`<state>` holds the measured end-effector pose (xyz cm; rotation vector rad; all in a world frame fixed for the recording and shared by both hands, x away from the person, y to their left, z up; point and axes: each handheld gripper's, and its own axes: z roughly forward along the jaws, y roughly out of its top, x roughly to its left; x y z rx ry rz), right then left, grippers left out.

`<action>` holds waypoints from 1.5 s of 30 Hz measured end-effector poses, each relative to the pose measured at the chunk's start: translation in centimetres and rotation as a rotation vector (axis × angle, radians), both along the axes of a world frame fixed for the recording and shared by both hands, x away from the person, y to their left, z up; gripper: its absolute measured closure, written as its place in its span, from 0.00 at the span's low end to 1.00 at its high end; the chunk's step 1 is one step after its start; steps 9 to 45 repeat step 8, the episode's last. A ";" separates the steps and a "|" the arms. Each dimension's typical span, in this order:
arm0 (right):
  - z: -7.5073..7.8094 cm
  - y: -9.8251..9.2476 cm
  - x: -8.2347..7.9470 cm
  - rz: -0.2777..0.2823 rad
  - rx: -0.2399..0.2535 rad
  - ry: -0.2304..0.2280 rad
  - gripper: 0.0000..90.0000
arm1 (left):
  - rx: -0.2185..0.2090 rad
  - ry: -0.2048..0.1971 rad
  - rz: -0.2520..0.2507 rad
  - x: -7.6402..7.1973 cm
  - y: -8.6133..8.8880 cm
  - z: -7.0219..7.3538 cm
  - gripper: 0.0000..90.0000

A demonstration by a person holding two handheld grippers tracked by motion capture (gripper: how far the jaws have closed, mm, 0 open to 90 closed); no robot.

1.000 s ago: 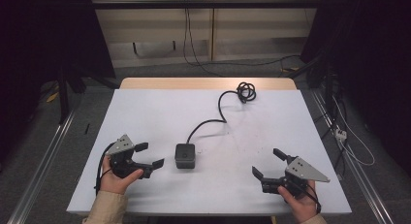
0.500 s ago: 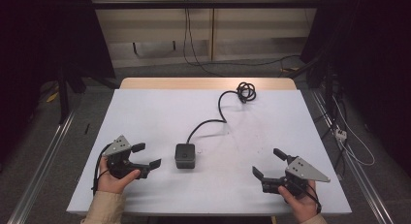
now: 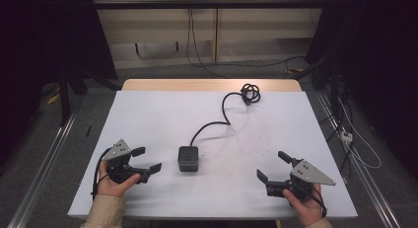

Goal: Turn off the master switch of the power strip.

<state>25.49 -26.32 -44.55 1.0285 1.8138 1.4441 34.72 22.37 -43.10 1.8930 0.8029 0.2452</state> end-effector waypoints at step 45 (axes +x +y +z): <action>-0.1 0.0 0.1 -0.002 -0.002 0.000 0.04 | 0.014 0.002 0.011 0.1 -0.1 -0.2 0.08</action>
